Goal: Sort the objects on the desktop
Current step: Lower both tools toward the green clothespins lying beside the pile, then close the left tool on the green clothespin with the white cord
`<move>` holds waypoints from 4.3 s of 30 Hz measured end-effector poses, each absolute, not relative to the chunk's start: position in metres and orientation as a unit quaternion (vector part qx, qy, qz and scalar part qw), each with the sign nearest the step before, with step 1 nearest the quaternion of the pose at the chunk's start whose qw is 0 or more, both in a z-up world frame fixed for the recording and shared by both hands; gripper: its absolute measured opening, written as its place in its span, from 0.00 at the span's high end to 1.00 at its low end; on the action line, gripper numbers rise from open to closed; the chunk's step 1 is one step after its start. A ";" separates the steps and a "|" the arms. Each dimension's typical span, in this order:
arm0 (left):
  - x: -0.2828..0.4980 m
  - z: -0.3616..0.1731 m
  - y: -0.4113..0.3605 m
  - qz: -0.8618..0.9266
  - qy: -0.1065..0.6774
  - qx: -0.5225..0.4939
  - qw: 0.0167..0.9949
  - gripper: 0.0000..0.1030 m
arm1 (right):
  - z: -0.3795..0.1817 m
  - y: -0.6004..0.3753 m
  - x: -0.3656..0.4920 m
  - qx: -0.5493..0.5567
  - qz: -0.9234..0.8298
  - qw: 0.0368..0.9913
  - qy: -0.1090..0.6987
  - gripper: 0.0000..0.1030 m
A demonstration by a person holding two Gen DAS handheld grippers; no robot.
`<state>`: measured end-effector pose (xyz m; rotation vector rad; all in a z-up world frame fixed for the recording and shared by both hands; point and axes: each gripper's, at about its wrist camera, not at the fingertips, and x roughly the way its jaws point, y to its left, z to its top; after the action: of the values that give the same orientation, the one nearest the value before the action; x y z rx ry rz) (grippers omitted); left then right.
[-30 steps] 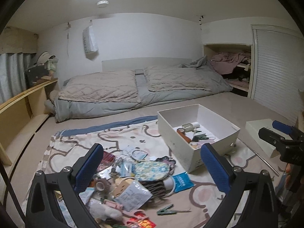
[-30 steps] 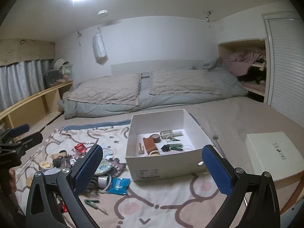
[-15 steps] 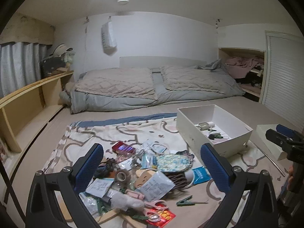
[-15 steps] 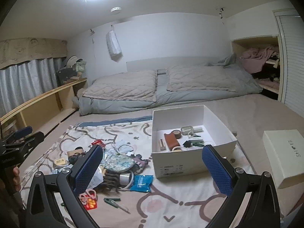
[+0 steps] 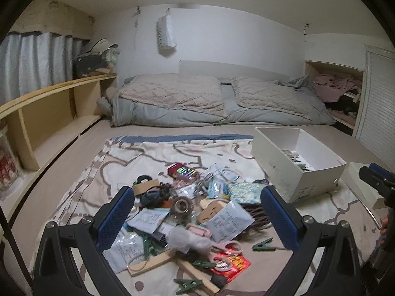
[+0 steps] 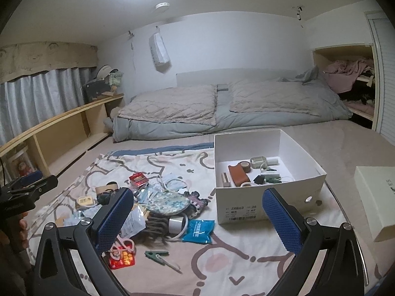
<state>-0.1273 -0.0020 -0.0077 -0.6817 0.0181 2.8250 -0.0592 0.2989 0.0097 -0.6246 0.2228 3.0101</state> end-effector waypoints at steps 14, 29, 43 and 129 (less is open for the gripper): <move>-0.122 -0.063 -0.032 0.956 -0.034 -0.286 0.061 0.00 | -0.032 0.286 -0.063 -0.236 0.969 0.024 0.074 0.00; -0.113 -0.106 -0.041 0.939 -0.052 -0.338 0.036 0.00 | -0.086 0.275 -0.072 -0.304 0.949 0.006 0.077 0.00; -0.108 -0.140 -0.039 0.915 -0.055 -0.399 0.008 0.00 | -0.139 0.273 -0.099 -0.394 0.915 0.028 0.079 0.00; -0.120 -0.160 -0.058 0.909 -0.088 -0.407 -0.033 0.00 | -0.157 0.318 -0.080 -0.440 0.891 0.108 0.026 0.00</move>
<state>-0.1199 -0.0577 -0.1595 -1.3060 -0.2827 2.9170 -0.0804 0.3183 -0.1571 -1.2945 0.0780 2.6229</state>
